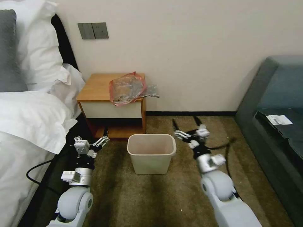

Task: Pick up the garbage bag from the table and place it over the trash can.

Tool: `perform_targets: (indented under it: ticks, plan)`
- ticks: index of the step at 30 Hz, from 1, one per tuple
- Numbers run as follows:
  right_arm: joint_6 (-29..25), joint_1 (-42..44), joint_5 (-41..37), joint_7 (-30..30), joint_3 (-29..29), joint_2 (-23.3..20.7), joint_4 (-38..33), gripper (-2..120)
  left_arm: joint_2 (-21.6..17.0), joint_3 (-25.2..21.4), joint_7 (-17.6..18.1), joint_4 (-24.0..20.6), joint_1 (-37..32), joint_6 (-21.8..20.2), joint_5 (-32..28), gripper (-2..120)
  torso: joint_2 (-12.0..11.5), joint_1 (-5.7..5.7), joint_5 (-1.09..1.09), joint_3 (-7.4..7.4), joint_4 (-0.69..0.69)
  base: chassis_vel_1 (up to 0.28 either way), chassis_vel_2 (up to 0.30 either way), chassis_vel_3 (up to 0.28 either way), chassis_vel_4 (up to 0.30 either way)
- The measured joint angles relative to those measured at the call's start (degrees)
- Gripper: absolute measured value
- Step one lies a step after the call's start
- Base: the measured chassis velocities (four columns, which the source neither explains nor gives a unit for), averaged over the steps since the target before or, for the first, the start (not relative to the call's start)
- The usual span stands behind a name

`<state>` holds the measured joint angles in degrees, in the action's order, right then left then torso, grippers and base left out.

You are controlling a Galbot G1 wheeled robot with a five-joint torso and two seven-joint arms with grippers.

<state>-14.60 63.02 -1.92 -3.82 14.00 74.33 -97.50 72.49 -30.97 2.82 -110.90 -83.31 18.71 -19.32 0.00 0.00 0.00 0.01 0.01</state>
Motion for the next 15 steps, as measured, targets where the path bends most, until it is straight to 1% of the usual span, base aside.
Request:
perform_targets:
  ticks: [1, 4, 6, 8, 10, 11, 12, 13, 14, 15]
  plan:
    - [0.21, -3.11, 4.54, 0.86, -1.66, -0.8, 2.71, 100, 0.12, 0.0, 0.04, 0.54, 0.45, 0.0, 0.19, 98, 0.0, 0.0, 0.0, 0.0, 0.0, 0.0, 0.0, 0.0, 0.0]
    - [1.57, -10.34, 11.99, 2.31, -4.98, -2.57, 8.24, 100, 0.44, 0.08, 0.18, 2.3, 1.36, 0.09, 0.51, 98, 0.0, 0.0, 0.0, 0.0, -0.01, 0.0, 0.0, 0.0, 0.0]
    - [1.81, -11.76, 13.11, 2.25, -5.54, -2.87, 9.2, 100, 0.51, 0.13, 0.24, 2.6, 1.42, 0.16, 0.57, 98, 0.0, 0.0, 0.0, 0.0, -0.02, 0.0, 0.0, 0.0, 0.0]
    - [2.6, -17.89, 18.47, 0.86, -7.92, -4.01, 13.61, 100, 0.99, 0.56, 0.36, 3.97, 1.47, 0.56, 1.13, 98, 0.0, 0.0, -0.01, 0.0, 0.0, 0.0, 0.0, 0.0, 0.0]
    - [2.63, -18.93, 19.42, 0.64, -8.45, -4.24, 14.41, 100, 1.07, 0.62, 0.36, 4.17, 1.47, 0.64, 1.23, 98, 0.0, 0.0, -0.01, 0.0, 0.0, 0.0, 0.0, 0.0, 0.0]
    - [2.56, -22.47, 22.11, 0.39, -10.77, -4.88, 17.44, 100, 1.43, 0.9, 0.36, 5.01, 1.59, 0.79, 1.7, 98, 0.0, 0.01, -0.01, 0.0, -0.01, 0.0, 0.0, 0.0, 0.0]
    - [2.54, -23.48, 22.66, 0.38, -11.56, -5.02, 18.26, 100, 1.51, 0.97, 0.36, 5.19, 1.66, 0.81, 1.82, 98, 0.0, 0.0, 0.0, 0.0, -0.01, 0.0, 0.0, 0.0, 0.0]
    - [2.47, -26.25, 24.14, 0.38, -14.0, -5.3, 20.52, 100, 1.84, 1.16, 0.36, 5.69, 1.95, 0.84, 2.21, 98, 0.0, 0.0, -0.01, 0.0, -0.01, 0.0, 0.0, 0.0, 0.0]
    - [2.47, -26.25, 24.14, 0.38, -14.0, -5.3, 20.52, 100, 1.84, 1.16, 0.36, 5.69, 1.95, 0.84, 2.21, 98, 0.0, 0.0, -0.01, 0.0, -0.01, 0.0, 0.0, 0.0, 0.0]
    - [2.42, -27.8, 25.05, 0.3, -15.46, -5.32, 21.85, 100, 2.03, 1.26, 0.36, 5.88, 2.15, 0.84, 2.39, 98, 0.0, 0.01, -0.01, 0.0, -0.01, 0.0, 0.0, 0.0, 0.0]
